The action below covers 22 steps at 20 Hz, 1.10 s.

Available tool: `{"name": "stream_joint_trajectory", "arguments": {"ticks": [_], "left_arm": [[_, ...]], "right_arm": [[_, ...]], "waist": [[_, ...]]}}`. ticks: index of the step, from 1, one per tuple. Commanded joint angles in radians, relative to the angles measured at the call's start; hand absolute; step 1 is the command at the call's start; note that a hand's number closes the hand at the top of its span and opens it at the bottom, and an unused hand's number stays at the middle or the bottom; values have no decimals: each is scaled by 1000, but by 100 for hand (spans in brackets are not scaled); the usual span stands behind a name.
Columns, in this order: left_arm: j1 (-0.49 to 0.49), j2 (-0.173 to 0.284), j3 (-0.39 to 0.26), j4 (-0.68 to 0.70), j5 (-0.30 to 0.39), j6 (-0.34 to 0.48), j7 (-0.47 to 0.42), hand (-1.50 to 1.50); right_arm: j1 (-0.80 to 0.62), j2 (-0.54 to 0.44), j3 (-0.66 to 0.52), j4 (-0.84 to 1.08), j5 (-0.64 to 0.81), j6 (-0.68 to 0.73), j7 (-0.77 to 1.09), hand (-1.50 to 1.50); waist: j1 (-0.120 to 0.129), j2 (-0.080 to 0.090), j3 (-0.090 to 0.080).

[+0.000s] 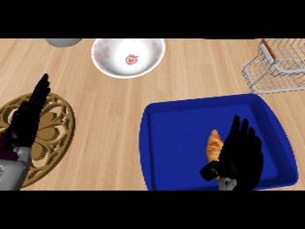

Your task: Pick the croissant from the tray and place it in the tiered basket

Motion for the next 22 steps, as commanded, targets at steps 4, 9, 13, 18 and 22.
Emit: {"name": "stream_joint_trajectory", "arguments": {"ticks": [4,9,13,18,22], "left_arm": [[-13,-3,6,2,-12,-12,21,0],[6,-14,10,-13,-10,-16,9,0],[17,-49,-9,-12,-41,16,-2,0],[26,-17,12,-42,-24,-24,9,0],[1,-55,-1,-6,-51,0,12,0]], "right_arm": [[9,13,76,25,66,75,243,-150],[-4,13,40,42,28,85,243,-150],[2,13,21,96,25,28,237,-150],[-43,13,-21,142,0,10,243,-150],[-17,13,2,134,-14,15,243,-150]], "waist": [[-3,-2,1],[1,0,1],[1,0,1],[10,1,2],[-3,1,1]]}}
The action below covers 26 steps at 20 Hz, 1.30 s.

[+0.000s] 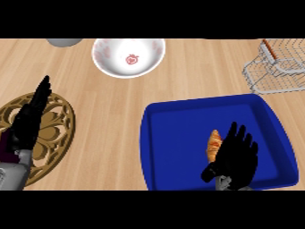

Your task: Pick the croissant from the tray and place it in the tiered basket

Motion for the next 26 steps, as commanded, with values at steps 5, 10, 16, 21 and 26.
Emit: {"name": "stream_joint_trajectory", "arguments": {"ticks": [5,10,16,21,26], "left_arm": [[8,6,31,11,15,-38,-13,0],[54,-7,25,-34,-2,-30,-10,0],[-21,14,63,35,17,-81,-7,0],[21,-19,50,-4,-20,-35,-12,0],[48,-32,44,-45,-33,-40,2,0]], "right_arm": [[-39,13,-15,82,-45,-26,205,-150],[-20,13,-7,152,-54,-96,181,-150],[-86,13,-73,260,-181,-111,131,150],[-84,12,1,272,-106,54,64,150],[-55,13,48,263,-159,-118,95,150]], "waist": [[1,1,0],[4,-1,1],[2,3,1],[2,0,0],[5,-2,1]]}}
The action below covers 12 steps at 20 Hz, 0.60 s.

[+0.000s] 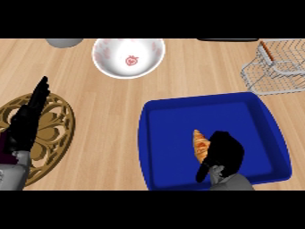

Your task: Pick the croissant from the tray and place it in the tiered basket

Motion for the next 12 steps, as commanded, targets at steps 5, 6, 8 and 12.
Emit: {"name": "stream_joint_trajectory", "arguments": {"ticks": [5,6,8,12], "left_arm": [[-33,16,32,-1,-3,-28,20,0],[-9,-26,11,26,-23,4,0,0],[-1,-35,0,-43,-36,1,60,0],[10,-36,1,-25,-11,-14,16,0]], "right_arm": [[-30,18,87,12,-34,-166,215,150],[-28,18,59,-90,-6,-81,229,150],[-79,18,84,-79,-37,-93,128,150],[-99,12,150,-144,-182,37,-327,150]], "waist": [[2,14,14],[-7,12,13],[0,13,14],[14,15,14]]}}
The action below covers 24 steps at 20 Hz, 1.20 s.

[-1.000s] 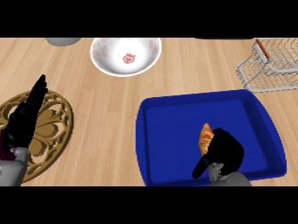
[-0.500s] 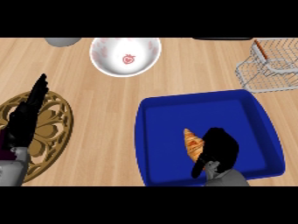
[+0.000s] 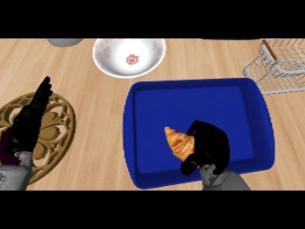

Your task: Pick the croissant from the tray and place it in the tiered basket

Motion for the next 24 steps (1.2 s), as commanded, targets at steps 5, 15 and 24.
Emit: {"name": "stream_joint_trajectory", "arguments": {"ticks": [5,15,24], "left_arm": [[-41,28,38,49,-2,-13,-9,0],[-17,14,37,29,1,-40,-10,0],[-8,-2,55,41,-17,-65,-37,0]], "right_arm": [[-105,-15,-37,-182,-204,-16,-349,150],[-288,-157,-320,-518,-228,73,-276,150],[-521,-301,-523,-301,-310,232,-324,150]], "waist": [[-14,3,3],[-16,-1,2],[-1,2,2]]}}
